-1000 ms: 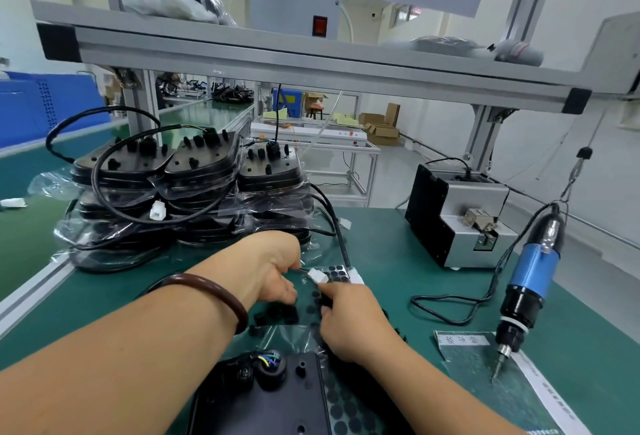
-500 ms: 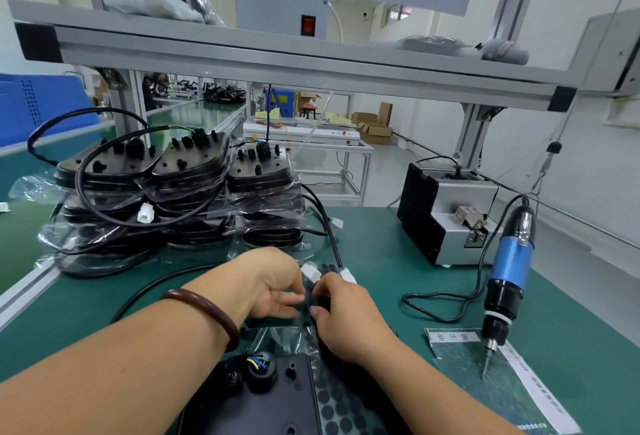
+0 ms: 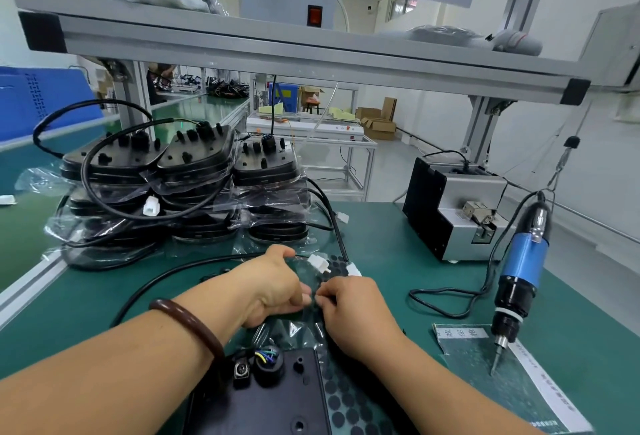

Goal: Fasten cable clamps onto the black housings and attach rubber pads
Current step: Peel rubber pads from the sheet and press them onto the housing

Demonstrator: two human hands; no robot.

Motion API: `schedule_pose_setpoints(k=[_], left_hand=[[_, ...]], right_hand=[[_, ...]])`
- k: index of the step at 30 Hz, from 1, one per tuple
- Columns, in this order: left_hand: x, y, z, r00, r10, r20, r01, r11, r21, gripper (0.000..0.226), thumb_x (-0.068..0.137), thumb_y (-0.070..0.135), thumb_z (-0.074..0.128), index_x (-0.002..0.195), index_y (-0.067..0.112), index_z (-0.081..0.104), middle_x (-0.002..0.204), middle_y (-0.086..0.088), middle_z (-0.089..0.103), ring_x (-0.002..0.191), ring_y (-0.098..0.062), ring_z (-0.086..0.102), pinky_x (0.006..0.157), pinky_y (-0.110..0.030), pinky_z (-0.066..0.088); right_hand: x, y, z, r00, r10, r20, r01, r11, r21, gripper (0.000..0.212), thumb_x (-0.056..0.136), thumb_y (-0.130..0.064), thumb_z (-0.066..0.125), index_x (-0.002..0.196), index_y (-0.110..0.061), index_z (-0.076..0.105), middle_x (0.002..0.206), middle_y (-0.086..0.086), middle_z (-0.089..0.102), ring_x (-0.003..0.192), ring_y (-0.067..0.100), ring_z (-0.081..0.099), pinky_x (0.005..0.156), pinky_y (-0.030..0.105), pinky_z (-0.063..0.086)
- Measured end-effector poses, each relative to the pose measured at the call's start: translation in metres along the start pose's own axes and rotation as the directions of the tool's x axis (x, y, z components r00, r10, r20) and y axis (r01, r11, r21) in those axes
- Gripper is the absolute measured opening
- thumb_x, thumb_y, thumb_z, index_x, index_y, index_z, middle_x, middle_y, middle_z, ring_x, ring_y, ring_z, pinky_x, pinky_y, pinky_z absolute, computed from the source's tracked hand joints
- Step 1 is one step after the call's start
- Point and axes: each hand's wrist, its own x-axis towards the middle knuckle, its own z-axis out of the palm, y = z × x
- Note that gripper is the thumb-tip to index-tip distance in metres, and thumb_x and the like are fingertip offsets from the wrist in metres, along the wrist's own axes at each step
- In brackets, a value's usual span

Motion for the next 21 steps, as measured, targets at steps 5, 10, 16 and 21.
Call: schedule_pose_setpoints(k=[5,10,16,21], left_hand=[[-0.002,-0.004,0.000,0.997,-0.041,0.067,0.047,0.996,-0.079,0.073,0.083,-0.024,0.048,0.139,0.018,0.029,0.105,-0.027,0.064,0.092,-0.029,0.063,0.078,-0.032,0.053],[0.000,-0.004,-0.004,0.997,-0.061,0.057,0.066,0.994,-0.086,0.066,0.084,-0.022,0.047,0.133,0.019,0.031,0.110,-0.028,0.061,0.074,-0.024,0.060,0.063,-0.027,0.052],[-0.003,0.003,-0.009,1.000,0.020,0.020,-0.017,0.988,-0.151,0.070,0.080,-0.023,0.055,0.132,0.017,0.031,0.093,-0.022,0.059,0.080,-0.025,0.059,0.067,-0.029,0.055],[-0.008,0.005,-0.007,1.000,0.030,-0.001,-0.030,0.995,-0.091,0.066,0.081,-0.022,0.056,0.128,0.016,0.031,0.095,-0.020,0.061,0.078,-0.023,0.060,0.069,-0.031,0.056]], right_hand=[[0.001,0.000,0.000,1.000,0.000,0.002,0.000,1.000,0.013,0.021,0.095,-0.024,0.053,0.089,-0.017,0.072,0.086,0.002,0.070,0.080,0.020,0.061,0.072,0.029,0.050],[0.001,-0.001,0.002,0.997,-0.074,0.008,0.074,0.997,0.013,0.023,0.095,-0.025,0.053,0.097,-0.015,0.073,0.105,0.003,0.072,0.104,0.019,0.062,0.087,0.032,0.050],[0.001,-0.002,0.001,0.991,-0.120,-0.053,0.123,0.990,0.066,0.023,0.095,-0.021,0.052,0.091,-0.009,0.072,0.098,0.008,0.072,0.097,0.023,0.064,0.083,0.036,0.050],[-0.001,-0.004,0.000,0.985,-0.090,-0.145,0.108,0.987,0.120,0.022,0.095,-0.021,0.055,0.089,-0.009,0.073,0.083,0.006,0.071,0.079,0.021,0.062,0.073,0.033,0.050]])
